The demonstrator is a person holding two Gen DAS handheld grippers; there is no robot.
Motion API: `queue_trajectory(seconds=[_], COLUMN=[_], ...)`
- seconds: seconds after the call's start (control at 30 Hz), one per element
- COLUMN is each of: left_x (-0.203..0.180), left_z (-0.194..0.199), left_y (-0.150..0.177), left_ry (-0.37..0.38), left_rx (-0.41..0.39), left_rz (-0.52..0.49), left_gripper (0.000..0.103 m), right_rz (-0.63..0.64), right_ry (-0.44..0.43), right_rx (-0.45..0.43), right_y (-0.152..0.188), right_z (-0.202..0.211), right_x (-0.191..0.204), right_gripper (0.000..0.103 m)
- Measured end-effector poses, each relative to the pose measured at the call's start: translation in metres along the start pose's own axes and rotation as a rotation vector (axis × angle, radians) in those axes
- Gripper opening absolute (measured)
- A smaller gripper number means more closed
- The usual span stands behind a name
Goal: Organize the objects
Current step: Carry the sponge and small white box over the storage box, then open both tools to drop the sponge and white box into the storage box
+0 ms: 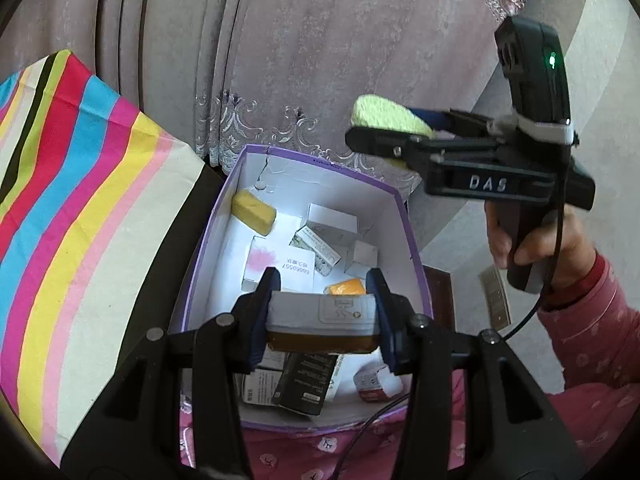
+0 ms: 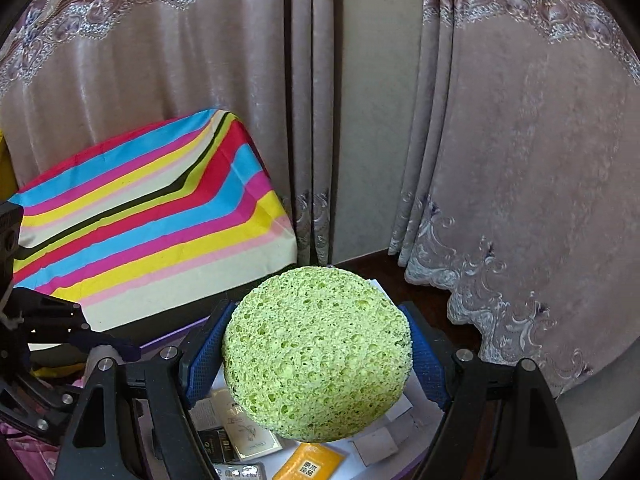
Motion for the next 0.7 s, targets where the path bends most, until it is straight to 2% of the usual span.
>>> queue_trajectory(seconds=[0.2, 0.3, 0.43, 0.5, 0.53, 0.57, 0.7], left_x=[-0.008, -0.016, -0.013, -0.010, -0.006, -0.002, 0.010], left_z=[-0.013, -0.022, -0.029, -0.030, -0.031, -0.031, -0.015], left_y=[-0.018, -0.025, -0.029, -0.027, -0.025, -0.024, -0.021], left_ry=[-0.009, -0.042, -0.085, -0.130, -0.168, -0.203, -0.296], left_rx=[0.016, 0.021, 0.001, -0.002, -0.006, -0.008, -0.016], left_rz=[-0.041, -0.085, -0.080, -0.087, -0.089, -0.085, -0.069], left_gripper=[0.049, 0.049, 0.051, 0.078, 0.103, 0.103, 0.103], right_rz=[-0.018, -0.028, -0.045, -0.063, -0.077, -0.094, -0.163], right_ry=[0.019, 0.027, 0.012, -0.014, -0.033, -0.038, -0.026], right_rx=[0.019, 0.008, 0.007, 0.013, 0.025, 0.049, 0.092], right_y=[0.000, -0.002, -0.002, 0.000, 0.003, 0.005, 0.010], right_z=[-0.005, -0.001, -0.002, -0.006, -0.010, -0.016, -0.026], right_x=[-0.006, -0.010, -0.013, -0.013, -0.014, -0.016, -0.027], right_gripper=[0.082, 0.082, 0.082, 0.083, 0.088, 0.091, 0.091])
Point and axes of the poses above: each gripper's, at about its wrist camera, not at the fingertips, and z roughly against the way its jaws point, x to its left, y to its underside, the point moved 4 cm from there along -z, roughly the way its jaws point, and after that the axes turned 9 degrees about y, right-handed, at the moved point
